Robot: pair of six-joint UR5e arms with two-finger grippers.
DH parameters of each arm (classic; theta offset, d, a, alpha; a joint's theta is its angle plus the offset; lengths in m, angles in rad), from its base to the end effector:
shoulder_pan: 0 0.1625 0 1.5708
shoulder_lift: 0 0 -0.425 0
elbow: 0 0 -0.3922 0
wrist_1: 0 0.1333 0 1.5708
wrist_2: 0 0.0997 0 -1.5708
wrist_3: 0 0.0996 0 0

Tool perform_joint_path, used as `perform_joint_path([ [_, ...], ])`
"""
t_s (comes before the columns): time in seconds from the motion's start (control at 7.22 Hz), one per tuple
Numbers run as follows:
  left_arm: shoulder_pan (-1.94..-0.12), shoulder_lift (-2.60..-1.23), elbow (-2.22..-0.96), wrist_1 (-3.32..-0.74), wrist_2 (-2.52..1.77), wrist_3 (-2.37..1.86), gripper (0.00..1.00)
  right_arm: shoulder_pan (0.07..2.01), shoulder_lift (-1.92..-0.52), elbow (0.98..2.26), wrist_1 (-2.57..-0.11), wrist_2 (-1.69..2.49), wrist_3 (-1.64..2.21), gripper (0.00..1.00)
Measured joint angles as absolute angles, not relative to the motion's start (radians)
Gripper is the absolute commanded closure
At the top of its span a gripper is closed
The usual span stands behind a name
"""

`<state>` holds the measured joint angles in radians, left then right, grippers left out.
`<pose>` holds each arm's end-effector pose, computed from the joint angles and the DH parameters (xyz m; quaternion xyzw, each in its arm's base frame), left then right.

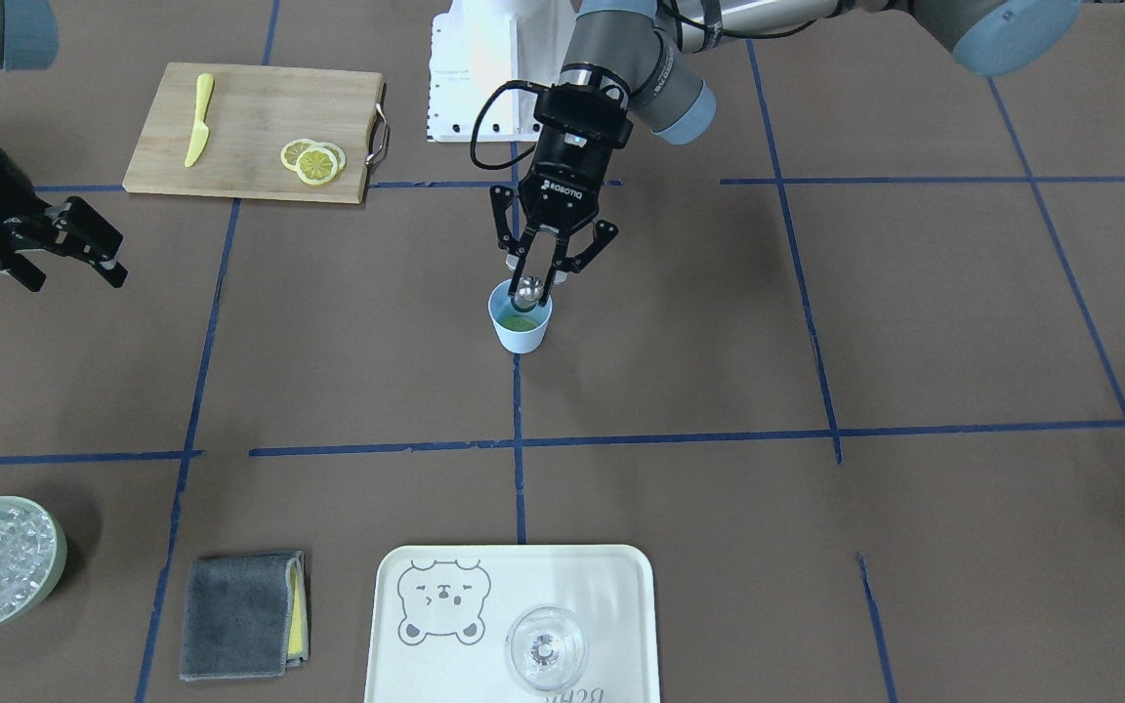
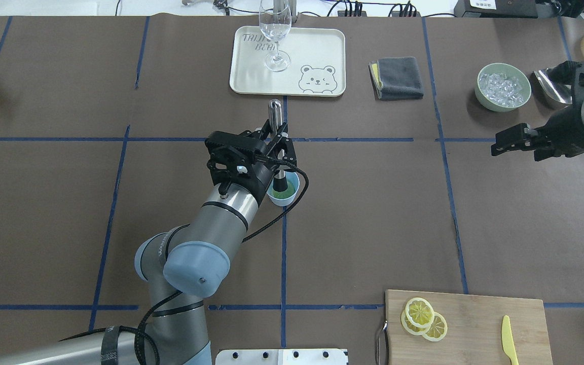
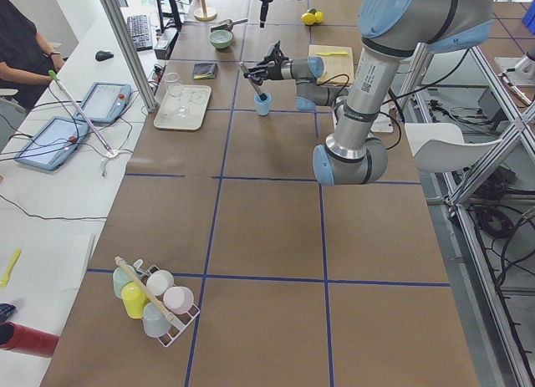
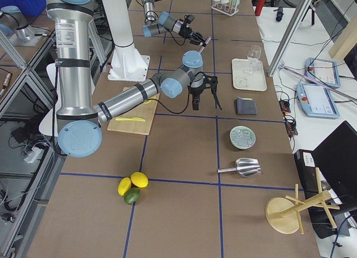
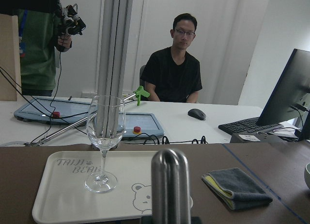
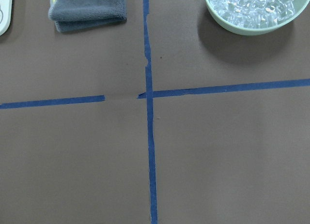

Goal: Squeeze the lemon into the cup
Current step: 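Press the muddler down into the cup onto the lemon with the left gripper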

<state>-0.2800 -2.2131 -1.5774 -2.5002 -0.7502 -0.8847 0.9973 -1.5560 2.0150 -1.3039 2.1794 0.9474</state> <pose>0.5526 -0.3734 0.1656 0.5511 0.4459 -0.1470 0.6898 -0.1999 -0.4503 0.4086 0.0523 -0.4364 0.0612 0.8961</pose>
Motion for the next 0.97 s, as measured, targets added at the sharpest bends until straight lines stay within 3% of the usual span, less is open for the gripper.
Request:
perform_joint_path([
  [0.97,-0.261,-2.221,-1.513,-2.502,-0.75,-0.885,1.0,0.996,-1.556,2.015,-1.302,2.18,0.946,0.0],
])
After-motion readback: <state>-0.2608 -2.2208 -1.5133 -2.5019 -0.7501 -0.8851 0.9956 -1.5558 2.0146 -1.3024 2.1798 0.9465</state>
